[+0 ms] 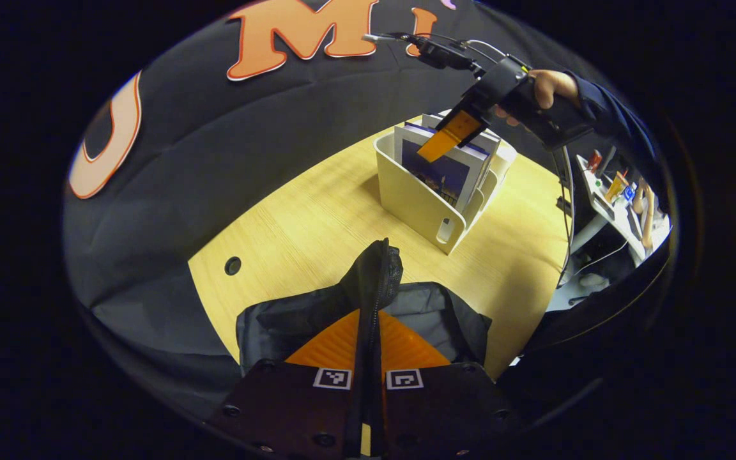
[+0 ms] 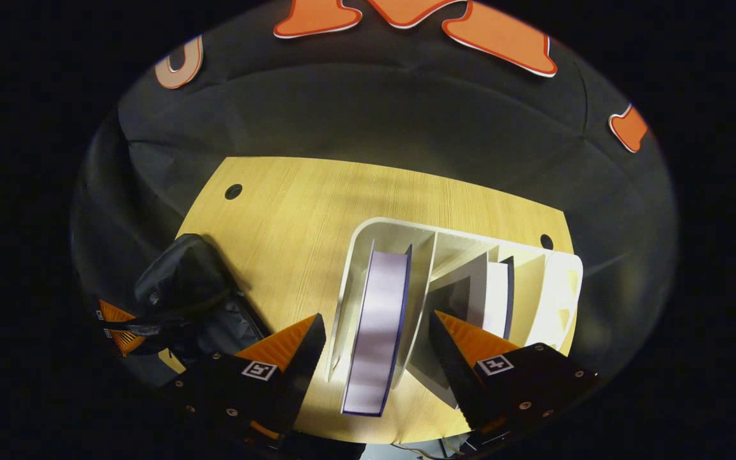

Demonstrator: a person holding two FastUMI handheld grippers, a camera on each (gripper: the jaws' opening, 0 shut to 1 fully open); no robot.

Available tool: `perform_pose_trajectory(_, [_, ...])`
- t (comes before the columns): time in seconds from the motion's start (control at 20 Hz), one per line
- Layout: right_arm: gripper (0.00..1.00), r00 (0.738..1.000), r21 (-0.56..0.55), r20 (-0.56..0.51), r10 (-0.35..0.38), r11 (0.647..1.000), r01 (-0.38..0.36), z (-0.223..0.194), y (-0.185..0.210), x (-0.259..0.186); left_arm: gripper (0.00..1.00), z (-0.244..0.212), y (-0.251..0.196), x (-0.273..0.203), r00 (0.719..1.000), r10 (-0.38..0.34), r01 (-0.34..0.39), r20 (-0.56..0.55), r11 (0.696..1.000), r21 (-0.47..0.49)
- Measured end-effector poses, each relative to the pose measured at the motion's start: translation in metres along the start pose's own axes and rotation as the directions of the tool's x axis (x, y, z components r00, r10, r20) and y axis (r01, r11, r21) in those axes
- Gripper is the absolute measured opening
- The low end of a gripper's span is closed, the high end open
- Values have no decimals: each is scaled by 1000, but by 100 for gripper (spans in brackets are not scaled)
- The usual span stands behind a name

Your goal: Open the schoolbag, grab two books from the bookshelf and put them into the schoolbag.

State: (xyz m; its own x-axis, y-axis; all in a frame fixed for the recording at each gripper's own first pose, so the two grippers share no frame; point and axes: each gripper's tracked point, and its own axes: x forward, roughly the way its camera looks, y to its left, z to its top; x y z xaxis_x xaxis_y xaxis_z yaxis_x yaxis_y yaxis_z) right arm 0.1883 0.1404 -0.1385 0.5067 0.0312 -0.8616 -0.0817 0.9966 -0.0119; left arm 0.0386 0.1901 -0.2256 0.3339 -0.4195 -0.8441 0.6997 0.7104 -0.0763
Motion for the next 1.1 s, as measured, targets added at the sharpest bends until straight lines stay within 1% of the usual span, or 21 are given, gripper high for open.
perform_pose_trajectory(0.05, [96,1000,11,-15,-9,1000,9,-1,-1,2,6,-1,3,-1,1000,-19,19,2,1000,-7])
perform_pose_trajectory(0.1, [90,999,15,-29,-16,1000,16,-1,-1,6,6,1,6,-2,1000,-31,31,2,999,-10])
perform_pose_trajectory(0.15, [88,999,22,-49,-24,999,25,-4,-2,10,6,1,6,-3,999,-40,40,2,999,-8])
perform_pose_trajectory(0.2, [82,997,27,-69,-25,999,27,-6,-1,13,6,1,6,-2,999,-53,53,0,999,-6])
perform_pose_trajectory(0.25, [79,995,38,-90,-30,999,34,-8,-1,15,6,1,5,-2,998,-67,67,0,998,-6])
perform_pose_trajectory(0.3, [65,994,43,-103,-23,999,28,-7,2,18,6,0,3,-2,997,-83,83,-1,996,-12])
perform_pose_trajectory(0.35, [70,993,47,-116,-27,998,33,-9,2,20,6,0,-1,-1,995,-103,103,-2,994,-25])
perform_pose_trajectory(0.4, [64,991,51,-128,-35,998,42,-10,1,24,6,-1,-3,-3,993,-117,117,-2,993,-34])
perform_pose_trajectory(0.45, [52,989,55,-140,-41,997,49,-13,0,27,6,-1,-2,-3,992,-123,123,-2,992,-40])
perform_pose_trajectory(0.5, [50,987,69,-156,-40,996,51,-16,0,26,6,0,0,-3,992,-125,125,1,991,-51])
perform_pose_trajectory(0.55, [46,987,91,-160,-23,995,38,-16,4,29,6,1,1,-3,992,-125,125,5,990,-62])
perform_pose_trajectory(0.6, [41,987,101,-160,-25,994,41,-17,3,28,6,1,1,-5,992,-125,125,6,989,-76])
perform_pose_trajectory(0.8, [38,989,102,-145,2,995,13,-25,4,17,6,3,7,-8,994,-107,107,12,989,-97])
perform_pose_trajectory(1.0, [37,991,143,-126,54,989,-36,-36,7,-8,6,0,0,-11,995,-101,102,15,989,-105])
perform_pose_trajectory(1.1, [37,992,141,-110,59,989,-43,-43,4,-22,6,0,0,-12,995,-101,102,16,989,-108])
